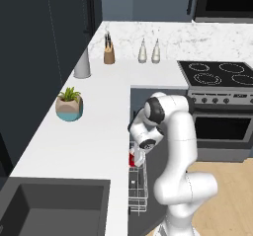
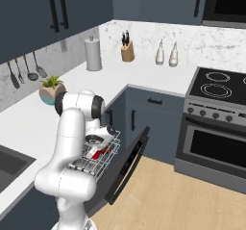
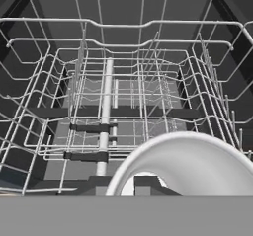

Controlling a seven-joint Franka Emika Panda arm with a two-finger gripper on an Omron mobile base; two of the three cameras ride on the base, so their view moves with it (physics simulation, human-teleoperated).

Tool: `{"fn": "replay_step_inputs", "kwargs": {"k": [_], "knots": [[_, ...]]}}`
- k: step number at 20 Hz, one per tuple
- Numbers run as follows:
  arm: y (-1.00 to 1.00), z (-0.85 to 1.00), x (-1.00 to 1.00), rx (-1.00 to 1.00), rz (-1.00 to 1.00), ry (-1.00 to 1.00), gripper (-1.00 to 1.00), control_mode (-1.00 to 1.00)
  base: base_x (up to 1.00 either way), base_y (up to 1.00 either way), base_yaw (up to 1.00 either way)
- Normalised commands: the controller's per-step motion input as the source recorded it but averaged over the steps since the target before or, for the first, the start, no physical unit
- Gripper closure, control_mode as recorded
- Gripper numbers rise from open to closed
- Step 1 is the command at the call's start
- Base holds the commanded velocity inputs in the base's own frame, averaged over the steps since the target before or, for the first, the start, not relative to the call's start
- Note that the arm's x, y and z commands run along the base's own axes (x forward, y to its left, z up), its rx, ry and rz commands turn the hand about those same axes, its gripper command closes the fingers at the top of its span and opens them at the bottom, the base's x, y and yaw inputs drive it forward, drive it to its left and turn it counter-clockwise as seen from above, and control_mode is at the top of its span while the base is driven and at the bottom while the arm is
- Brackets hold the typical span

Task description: Pick up the cup and bowl from the counter, place them in the dishwasher, and close the dishwasher door.

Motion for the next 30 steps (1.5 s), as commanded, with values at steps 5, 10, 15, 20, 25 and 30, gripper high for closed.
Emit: {"fn": "replay_step_inputs", "kwargs": {"k": [5, 10, 15, 20, 25, 30], "knots": [[0.10, -0.70, 0.00, 0.00, 0.03, -0.06, 1.00, -1.00, 0.00, 0.00, 0.00], [-0.15, -0.23, -0.09, 0.00, 0.00, -0.13, 1.00, -1.00, 0.00, 0.00, 0.00], [-0.25, 0.02, -0.23, 0.01, 0.00, -0.20, 1.00, -1.00, 0.00, 0.00, 0.00], [-0.15, 0.13, -0.04, 0.11, 0.00, -0.13, 1.00, -1.00, 0.00, 0.00, 0.00], [0.03, -0.02, 0.03, 0.11, 0.00, 0.00, 1.00, -1.00, 0.00, 0.00, 0.00], [0.03, -0.08, 0.15, 0.06, 0.00, 0.03, 1.00, -1.00, 0.00, 0.00, 0.00]]}}
